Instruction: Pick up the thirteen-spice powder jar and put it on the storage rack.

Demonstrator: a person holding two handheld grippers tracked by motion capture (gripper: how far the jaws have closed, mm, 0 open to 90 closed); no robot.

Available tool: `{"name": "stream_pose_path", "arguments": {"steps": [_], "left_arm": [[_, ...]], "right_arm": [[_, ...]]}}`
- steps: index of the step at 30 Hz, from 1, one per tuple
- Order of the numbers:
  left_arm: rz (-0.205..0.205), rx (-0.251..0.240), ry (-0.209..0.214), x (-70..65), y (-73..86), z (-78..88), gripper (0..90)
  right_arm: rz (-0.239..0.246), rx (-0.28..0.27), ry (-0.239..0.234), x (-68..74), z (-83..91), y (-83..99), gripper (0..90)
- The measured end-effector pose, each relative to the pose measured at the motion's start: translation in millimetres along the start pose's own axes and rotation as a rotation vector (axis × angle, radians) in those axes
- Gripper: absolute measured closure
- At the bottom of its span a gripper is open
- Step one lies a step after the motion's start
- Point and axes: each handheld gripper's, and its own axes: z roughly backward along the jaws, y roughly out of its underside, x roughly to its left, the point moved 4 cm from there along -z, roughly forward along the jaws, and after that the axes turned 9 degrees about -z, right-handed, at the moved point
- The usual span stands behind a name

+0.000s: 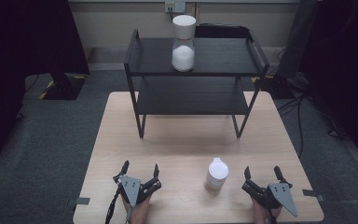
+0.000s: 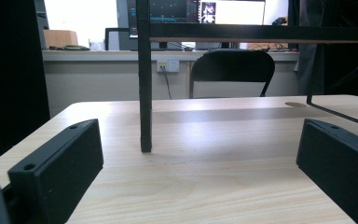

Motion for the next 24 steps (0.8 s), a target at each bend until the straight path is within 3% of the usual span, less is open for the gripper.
{"name": "stream_pose_path", "arguments": {"steps": [8,14,20,24], "left_arm": [[0.0,0.001,-0.004,-0.5,-0.1,0.0,0.0],[0.0,0.002,-0.011,-1.4,-0.2,-0.1,0.0],[0.0,0.004,-0.023,-3.0,-0.4,-0.2,0.0],[-0.001,0.004,-0.025,-3.2,-0.5,-0.2,0.0]], "right_arm": [[0.021,-0.033,-0.047,5.1,5.1,-22.2,0.0],[-0.007,-0.061,-0.139,13.7,5.6,-48.7,0.0],[0.011,-0.083,-0.257,35.5,4.1,-68.5,0.0],[0.028,-0.095,-0.301,52.5,4.7,-66.1,0.0]]}}
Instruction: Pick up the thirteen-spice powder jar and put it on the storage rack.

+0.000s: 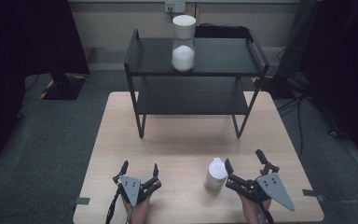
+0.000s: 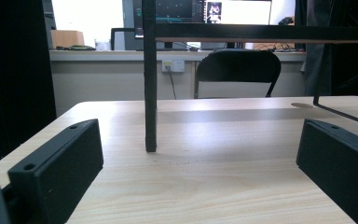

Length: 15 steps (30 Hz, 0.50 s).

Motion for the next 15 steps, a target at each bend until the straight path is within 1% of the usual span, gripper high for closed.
{"name": "stream_pose_path", "arguments": {"steps": [3,6,8,9,11,15], "left_arm": [[0.0,0.0,0.0,0.0,0.0,0.0,0.0],[0.0,0.0,0.0,-0.1,0.0,0.0,0.0],[0.0,0.0,-0.001,-0.1,0.0,0.0,0.0],[0.0,0.0,-0.001,-0.1,0.0,0.0,0.0],[0.0,0.0,-0.001,-0.1,0.0,0.0,0.0],[0.0,0.0,-0.001,-0.1,-0.1,0.0,0.0]], "right_arm": [[0.01,0.026,-0.028,12.0,-3.2,8.3,0.0],[0.023,0.042,-0.03,21.7,-3.7,19.9,0.1],[0.019,0.054,-0.031,25.2,-3.3,26.0,0.9],[0.012,0.068,-0.03,27.3,-3.0,29.4,1.5],[0.013,0.08,-0.022,30.9,-1.7,35.5,3.1],[0.033,0.082,0.002,38.6,1.6,47.7,6.9]]}}
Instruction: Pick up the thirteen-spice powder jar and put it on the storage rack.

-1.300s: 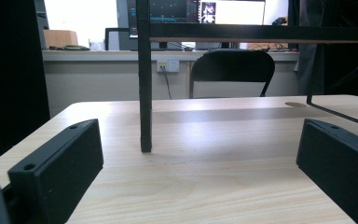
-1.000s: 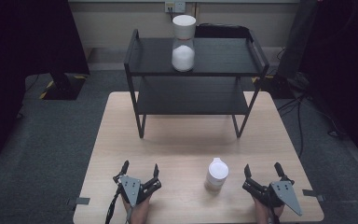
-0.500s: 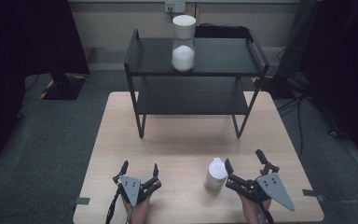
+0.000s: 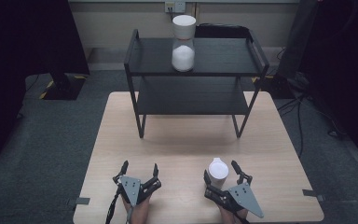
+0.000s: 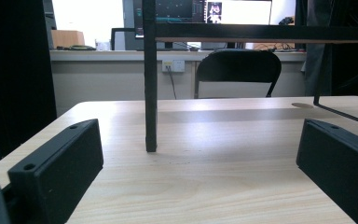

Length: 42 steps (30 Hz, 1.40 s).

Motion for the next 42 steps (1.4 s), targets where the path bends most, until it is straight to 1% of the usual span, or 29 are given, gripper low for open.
{"name": "stream_pose_path", "arguments": {"steps": [4,9,12,14,16,17,20,22,31,42], "left_arm": [[0.0,0.0,0.0,0.0,0.0,0.0,0.0],[0.0,0.0,0.0,0.0,0.0,0.0,0.0],[0.0,0.0,0.0,0.0,0.0,0.0,0.0],[0.0,0.0,0.0,0.0,0.0,0.0,0.0],[0.0,0.0,0.0,0.0,0.0,0.0,0.0],[0.0,0.0,0.0,0.0,0.0,0.0,0.0],[0.0,0.0,0.0,0.0,0.0,0.0,0.0],[0.0,0.0,0.0,0.0,0.0,0.0,0.0],[0.0,0.0,0.0,0.0,0.0,0.0,0.0],[0.0,0.0,0.0,0.0,0.0,0.0,0.0]], "right_arm": [[-0.016,0.021,0.017,3.8,-0.6,8.5,10.3],[-0.033,0.039,0.027,3.3,-0.5,16.5,14.6],[-0.049,0.049,0.028,1.5,-0.3,18.5,17.8],[-0.055,0.054,0.03,0.9,-0.4,19.1,18.2],[-0.067,0.069,0.036,0.1,-1.6,19.5,20.4],[-0.07,0.076,0.036,-0.3,-2.0,19.6,21.6],[-0.076,0.074,0.035,-1.0,-1.4,21.5,25.0],[-0.076,0.079,0.017,-2.9,-1.5,21.2,29.0],[-0.072,0.084,0.019,-2.7,-1.5,19.4,29.6],[-0.074,0.118,0.011,-5.1,-3.4,11.4,29.7]]}}
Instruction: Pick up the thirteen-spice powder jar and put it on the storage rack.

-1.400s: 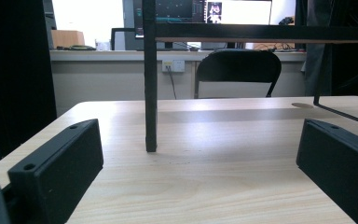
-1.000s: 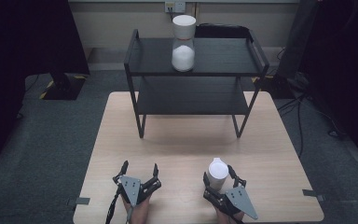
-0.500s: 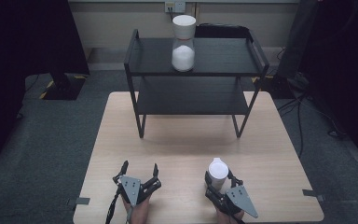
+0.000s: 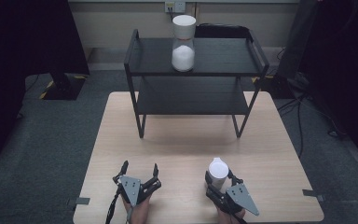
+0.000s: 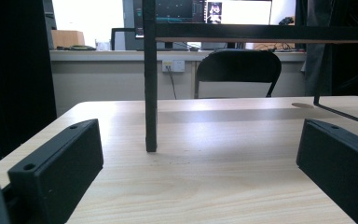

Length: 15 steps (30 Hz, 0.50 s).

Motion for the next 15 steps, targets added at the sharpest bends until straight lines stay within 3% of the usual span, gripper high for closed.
{"name": "stream_pose_path", "arguments": {"steps": [15], "left_arm": [[0.0,0.0,0.0,0.0,0.0,0.0,0.0]], "right_arm": [[0.004,0.026,-0.02,-3.1,1.3,-8.4,29.8]]}}
